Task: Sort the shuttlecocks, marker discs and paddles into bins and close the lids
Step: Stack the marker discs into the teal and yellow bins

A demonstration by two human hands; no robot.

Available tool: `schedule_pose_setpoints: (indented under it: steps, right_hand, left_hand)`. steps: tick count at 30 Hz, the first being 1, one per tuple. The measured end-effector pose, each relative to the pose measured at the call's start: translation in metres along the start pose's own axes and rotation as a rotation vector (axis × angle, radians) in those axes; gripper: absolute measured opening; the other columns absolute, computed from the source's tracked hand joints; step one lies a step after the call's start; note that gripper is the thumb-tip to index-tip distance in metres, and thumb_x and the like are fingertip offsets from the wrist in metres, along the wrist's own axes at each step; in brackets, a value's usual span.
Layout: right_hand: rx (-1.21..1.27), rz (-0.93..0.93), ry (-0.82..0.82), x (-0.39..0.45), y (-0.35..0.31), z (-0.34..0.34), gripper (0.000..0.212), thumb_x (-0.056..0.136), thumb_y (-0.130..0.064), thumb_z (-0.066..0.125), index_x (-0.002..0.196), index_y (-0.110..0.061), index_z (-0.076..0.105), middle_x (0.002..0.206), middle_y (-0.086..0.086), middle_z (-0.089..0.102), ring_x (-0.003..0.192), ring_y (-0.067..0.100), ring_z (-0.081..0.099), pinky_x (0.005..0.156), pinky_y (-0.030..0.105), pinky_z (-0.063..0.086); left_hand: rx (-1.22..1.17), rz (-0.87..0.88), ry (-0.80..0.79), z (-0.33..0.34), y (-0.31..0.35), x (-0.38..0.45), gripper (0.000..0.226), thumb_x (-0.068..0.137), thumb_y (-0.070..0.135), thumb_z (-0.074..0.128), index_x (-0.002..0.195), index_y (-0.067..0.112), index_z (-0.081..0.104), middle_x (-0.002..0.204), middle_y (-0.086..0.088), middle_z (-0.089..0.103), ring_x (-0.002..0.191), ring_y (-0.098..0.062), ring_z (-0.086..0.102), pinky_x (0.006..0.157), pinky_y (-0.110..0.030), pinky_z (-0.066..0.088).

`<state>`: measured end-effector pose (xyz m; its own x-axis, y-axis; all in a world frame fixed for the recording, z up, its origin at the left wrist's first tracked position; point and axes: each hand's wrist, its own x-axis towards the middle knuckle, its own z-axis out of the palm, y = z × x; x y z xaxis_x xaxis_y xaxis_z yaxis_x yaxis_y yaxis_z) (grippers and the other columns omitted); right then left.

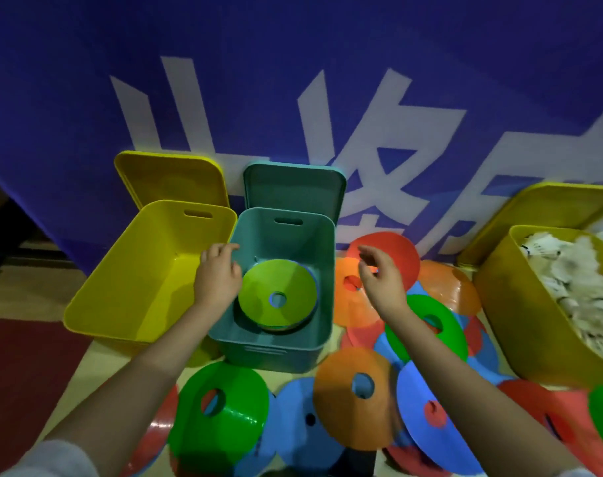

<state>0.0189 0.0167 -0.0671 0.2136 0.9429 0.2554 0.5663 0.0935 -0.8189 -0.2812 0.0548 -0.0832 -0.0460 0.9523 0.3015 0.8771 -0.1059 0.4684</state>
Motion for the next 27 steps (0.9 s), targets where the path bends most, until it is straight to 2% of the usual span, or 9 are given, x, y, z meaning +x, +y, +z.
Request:
schedule_pose_setpoints:
  steps: [3,6,8,12,15,17,20,24,27]
  right_hand:
    - [-0.027,0.212,0.086,-0.023,0.04,-0.05,0.032,0.088,-0.008,0.052,0.119,-0.008,0.061,0.112,0.009,0.064,0.102,0.022,0.059,0.087,0.029,0.043]
    - [-0.095,0.353,0.081,-0.051,0.079,-0.085,0.044,0.081,-0.027,0.044,0.118,-0.012,0.061,0.104,0.009,0.066,0.09,0.024,0.062,0.077,0.034,0.047]
    - [-0.135,0.392,0.052,-0.066,0.099,-0.1,0.038,0.084,-0.024,0.046,0.117,-0.011,0.062,0.106,0.011,0.067,0.091,0.027,0.063,0.076,0.038,0.05]
    - [-0.214,0.391,-0.017,-0.088,0.129,-0.12,0.031,0.091,-0.01,0.049,0.117,-0.002,0.062,0.104,0.017,0.063,0.091,0.032,0.058,0.07,0.032,0.038]
    - [-0.25,0.404,-0.079,-0.104,0.151,-0.132,0.031,0.091,-0.005,0.052,0.121,-0.004,0.06,0.108,0.017,0.06,0.103,0.035,0.056,0.081,0.038,0.042]
    - [-0.29,0.375,-0.165,-0.112,0.164,-0.137,0.032,0.09,-0.005,0.054,0.122,-0.004,0.059,0.112,0.018,0.059,0.107,0.035,0.055,0.088,0.04,0.043]
    - [-0.401,0.322,-0.273,-0.12,0.18,-0.144,0.039,0.086,-0.009,0.06,0.124,-0.005,0.058,0.12,0.019,0.058,0.115,0.037,0.051,0.097,0.043,0.04]
    - [-0.574,0.355,-0.426,-0.126,0.195,-0.154,0.051,0.085,-0.023,0.063,0.133,-0.011,0.05,0.124,0.019,0.053,0.118,0.037,0.046,0.095,0.042,0.039]
    - [-0.573,0.337,-0.496,-0.131,0.206,-0.16,0.054,0.085,-0.021,0.061,0.136,-0.01,0.047,0.128,0.018,0.049,0.121,0.037,0.042,0.098,0.041,0.036]
  left_hand:
    - [-0.207,0.142,-0.019,-0.001,0.052,-0.028,0.03,0.085,0.005,0.051,0.112,0.01,0.064,0.111,-0.011,0.059,0.103,-0.027,0.056,0.091,-0.036,0.042]
    - [-0.398,0.235,-0.126,0.002,0.105,-0.063,0.031,0.084,0.011,0.045,0.106,0.015,0.066,0.106,-0.002,0.058,0.094,-0.016,0.057,0.08,-0.027,0.046]
    - [-0.435,0.273,-0.197,0.008,0.131,-0.085,0.031,0.085,0.013,0.043,0.106,0.015,0.066,0.105,0.002,0.057,0.091,-0.009,0.055,0.075,-0.023,0.043]
    - [-0.471,0.268,-0.316,0.03,0.162,-0.127,0.026,0.091,0.01,0.045,0.106,0.016,0.065,0.102,0.008,0.056,0.08,0.004,0.053,0.07,-0.012,0.039]
    - [-0.386,0.189,-0.425,0.06,0.166,-0.157,0.026,0.093,0.01,0.046,0.111,0.019,0.063,0.107,0.007,0.056,0.088,0.006,0.051,0.076,-0.016,0.041]
    - [-0.262,0.104,-0.484,0.083,0.162,-0.174,0.027,0.093,0.015,0.048,0.117,0.02,0.06,0.115,0.003,0.056,0.104,-0.01,0.053,0.088,-0.026,0.043]
    - [-0.107,-0.103,-0.52,0.106,0.16,-0.191,0.039,0.091,0.022,0.054,0.13,0.016,0.052,0.127,-0.007,0.05,0.122,-0.027,0.043,0.1,-0.035,0.037]
    - [-0.128,-0.478,-0.524,0.119,0.162,-0.194,0.041,0.091,0.029,0.057,0.127,0.01,0.052,0.125,-0.018,0.053,0.117,-0.036,0.049,0.095,-0.04,0.043]
    - [-0.141,-0.616,-0.564,0.128,0.157,-0.194,0.04,0.092,0.038,0.054,0.12,0.01,0.055,0.12,-0.017,0.06,0.11,-0.035,0.056,0.091,-0.041,0.046]
